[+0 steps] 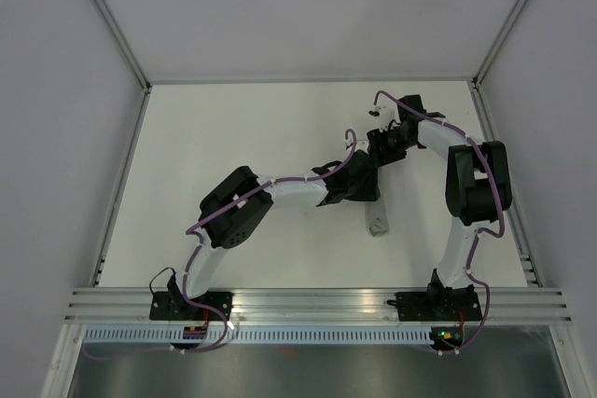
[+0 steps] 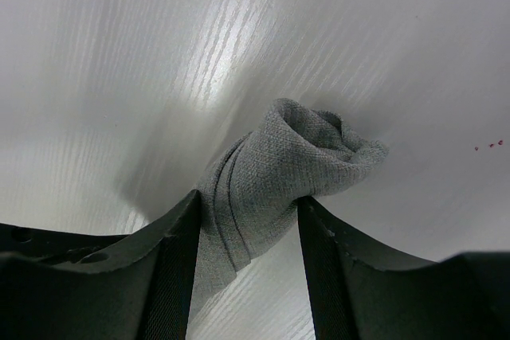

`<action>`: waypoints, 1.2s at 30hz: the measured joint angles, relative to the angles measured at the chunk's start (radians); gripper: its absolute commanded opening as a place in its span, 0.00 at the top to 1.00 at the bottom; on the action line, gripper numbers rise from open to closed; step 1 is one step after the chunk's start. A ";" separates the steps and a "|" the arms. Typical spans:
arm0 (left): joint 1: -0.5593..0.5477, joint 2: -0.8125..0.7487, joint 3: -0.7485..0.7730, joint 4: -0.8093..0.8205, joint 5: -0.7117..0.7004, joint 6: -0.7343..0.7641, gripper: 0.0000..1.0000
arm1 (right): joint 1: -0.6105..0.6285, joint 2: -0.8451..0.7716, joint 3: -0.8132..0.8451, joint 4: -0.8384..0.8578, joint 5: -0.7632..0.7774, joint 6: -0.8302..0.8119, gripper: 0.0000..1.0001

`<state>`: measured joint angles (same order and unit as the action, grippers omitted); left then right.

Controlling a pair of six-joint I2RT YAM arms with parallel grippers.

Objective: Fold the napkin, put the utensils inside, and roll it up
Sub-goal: Roll the napkin with the utensil

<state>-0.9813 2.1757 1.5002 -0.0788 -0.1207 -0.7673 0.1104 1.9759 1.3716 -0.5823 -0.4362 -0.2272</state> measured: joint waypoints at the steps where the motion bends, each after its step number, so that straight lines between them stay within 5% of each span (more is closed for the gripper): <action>1: 0.000 0.000 0.000 0.000 -0.001 0.004 0.43 | 0.000 0.000 0.000 0.000 0.000 0.000 0.44; 17: -0.002 -0.009 -0.017 0.037 0.019 0.129 0.42 | 0.002 0.000 0.018 -0.016 0.008 -0.035 0.32; 23: -0.003 -0.011 -0.019 0.040 0.047 0.180 0.39 | 0.002 0.000 0.058 -0.021 0.013 -0.042 0.31; 25: -0.003 -0.011 -0.022 0.044 0.055 0.196 0.29 | 0.002 0.000 0.070 -0.021 0.016 -0.045 0.31; 36: -0.003 -0.015 -0.031 0.074 0.093 0.242 0.29 | 0.002 0.000 0.081 -0.023 0.019 -0.050 0.31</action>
<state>-0.9840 2.1605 1.4696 -0.0048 -0.0280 -0.5255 0.1123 1.9755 1.4525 -0.6056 -0.4171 -0.2768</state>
